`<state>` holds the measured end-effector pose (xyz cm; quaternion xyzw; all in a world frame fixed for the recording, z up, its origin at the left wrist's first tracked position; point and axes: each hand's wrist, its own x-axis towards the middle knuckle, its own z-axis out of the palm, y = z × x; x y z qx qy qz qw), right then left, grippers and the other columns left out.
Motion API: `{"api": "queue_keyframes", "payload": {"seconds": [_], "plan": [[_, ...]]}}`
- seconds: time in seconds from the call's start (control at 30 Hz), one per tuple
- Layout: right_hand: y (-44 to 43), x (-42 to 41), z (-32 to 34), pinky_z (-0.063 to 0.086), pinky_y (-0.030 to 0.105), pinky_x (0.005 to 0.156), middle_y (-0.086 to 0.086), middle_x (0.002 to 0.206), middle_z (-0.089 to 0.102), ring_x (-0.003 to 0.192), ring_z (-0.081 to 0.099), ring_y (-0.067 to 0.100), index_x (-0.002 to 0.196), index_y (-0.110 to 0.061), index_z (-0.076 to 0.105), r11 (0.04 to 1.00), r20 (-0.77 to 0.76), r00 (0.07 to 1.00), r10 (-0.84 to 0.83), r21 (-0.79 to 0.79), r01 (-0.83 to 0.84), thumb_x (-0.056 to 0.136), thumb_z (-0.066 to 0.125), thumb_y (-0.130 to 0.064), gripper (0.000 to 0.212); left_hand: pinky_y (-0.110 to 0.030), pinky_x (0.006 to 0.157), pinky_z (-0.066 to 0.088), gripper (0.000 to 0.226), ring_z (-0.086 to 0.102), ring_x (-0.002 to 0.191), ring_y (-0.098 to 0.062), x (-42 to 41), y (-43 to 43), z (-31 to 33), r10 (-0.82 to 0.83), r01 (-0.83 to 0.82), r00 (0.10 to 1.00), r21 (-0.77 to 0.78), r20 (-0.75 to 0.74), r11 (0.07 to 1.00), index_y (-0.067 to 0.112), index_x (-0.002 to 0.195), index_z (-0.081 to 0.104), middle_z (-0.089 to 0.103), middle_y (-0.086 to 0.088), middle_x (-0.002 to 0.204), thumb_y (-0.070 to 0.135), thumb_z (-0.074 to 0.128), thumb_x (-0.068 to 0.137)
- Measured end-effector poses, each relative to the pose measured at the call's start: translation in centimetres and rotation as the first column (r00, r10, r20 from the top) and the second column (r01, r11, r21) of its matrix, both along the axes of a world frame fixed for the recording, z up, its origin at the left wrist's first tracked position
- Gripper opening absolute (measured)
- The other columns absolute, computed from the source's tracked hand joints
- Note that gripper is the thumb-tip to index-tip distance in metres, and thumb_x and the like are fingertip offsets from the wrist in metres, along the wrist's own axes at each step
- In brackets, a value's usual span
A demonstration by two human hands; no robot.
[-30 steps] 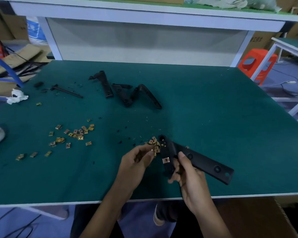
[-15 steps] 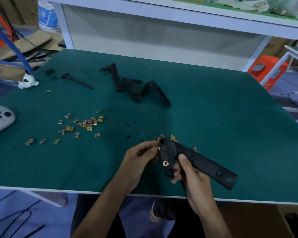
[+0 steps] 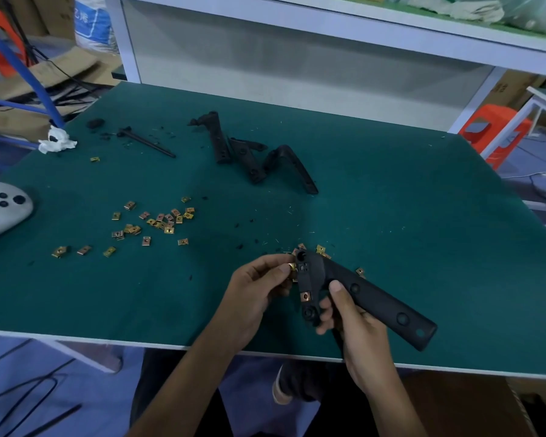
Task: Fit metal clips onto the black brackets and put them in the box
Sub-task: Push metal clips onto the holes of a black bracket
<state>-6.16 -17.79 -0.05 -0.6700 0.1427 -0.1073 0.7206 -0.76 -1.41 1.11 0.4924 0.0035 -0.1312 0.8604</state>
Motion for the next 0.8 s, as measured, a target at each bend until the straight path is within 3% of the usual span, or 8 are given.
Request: {"api": "queue_keyframes", "payload": {"seconds": [0.13,0.33,0.53,0.7,0.8], "plan": [[0.18,-0.23,0.23,0.053,0.031,0.054,0.005,0.07,0.066,0.055,0.062,0.019,0.078,-0.016,0.074,0.999,0.0,1.0,0.003,-0.038,-0.003,0.075,0.075,-0.071,0.055,-0.02,0.066,0.053,0.017,0.064,0.072,-0.009,-0.06,0.04,0.31,-0.009,0.009,1.0,-0.019,-0.01,1.0,0.017,0.089,0.081,0.073,-0.004,0.084,0.009,0.066,0.087],[0.23,-0.48,0.26,0.054,0.025,0.057,0.005,0.069,0.067,0.055,0.066,0.023,0.075,-0.019,0.073,0.993,-0.026,1.0,0.017,-0.12,-0.02,0.079,0.07,-0.066,0.048,-0.021,0.067,0.054,0.02,0.064,0.07,-0.011,-0.06,0.07,0.48,-0.001,0.002,0.999,0.002,-0.041,1.0,0.015,0.088,0.079,0.072,-0.004,0.08,0.002,0.064,0.091],[0.09,-0.5,0.23,0.055,0.026,0.063,0.003,0.073,0.07,0.059,0.069,0.022,0.076,-0.023,0.075,0.986,-0.085,0.995,0.054,-0.151,-0.066,0.074,0.07,-0.072,0.049,-0.026,0.071,0.057,0.012,0.069,0.077,-0.017,-0.24,0.21,0.8,-0.01,0.007,0.999,-0.074,-0.037,0.997,0.019,0.086,0.079,0.074,-0.008,0.087,0.012,0.07,0.081],[0.14,-0.69,0.18,0.057,0.039,0.074,0.002,0.073,0.07,0.062,0.071,0.021,0.079,-0.027,0.076,0.975,-0.115,0.991,0.073,-0.201,-0.095,0.075,0.066,-0.075,0.048,-0.025,0.07,0.056,0.016,0.068,0.077,-0.016,0.07,0.54,0.57,-0.025,0.02,0.997,-0.077,-0.074,0.997,0.006,0.104,0.069,0.071,-0.009,0.088,0.0,0.062,0.092],[0.16,-0.8,0.35,0.056,0.041,0.076,0.001,0.073,0.07,0.062,0.071,0.022,0.082,-0.03,0.077,0.975,-0.13,0.988,0.077,-0.199,-0.102,0.077,0.067,-0.075,0.046,-0.025,0.07,0.056,0.023,0.065,0.073,-0.015,0.13,0.79,0.6,-0.051,0.047,0.997,-0.063,-0.062,0.997,0.004,0.113,0.067,0.065,-0.004,0.076,-0.003,0.06,0.092]]}}
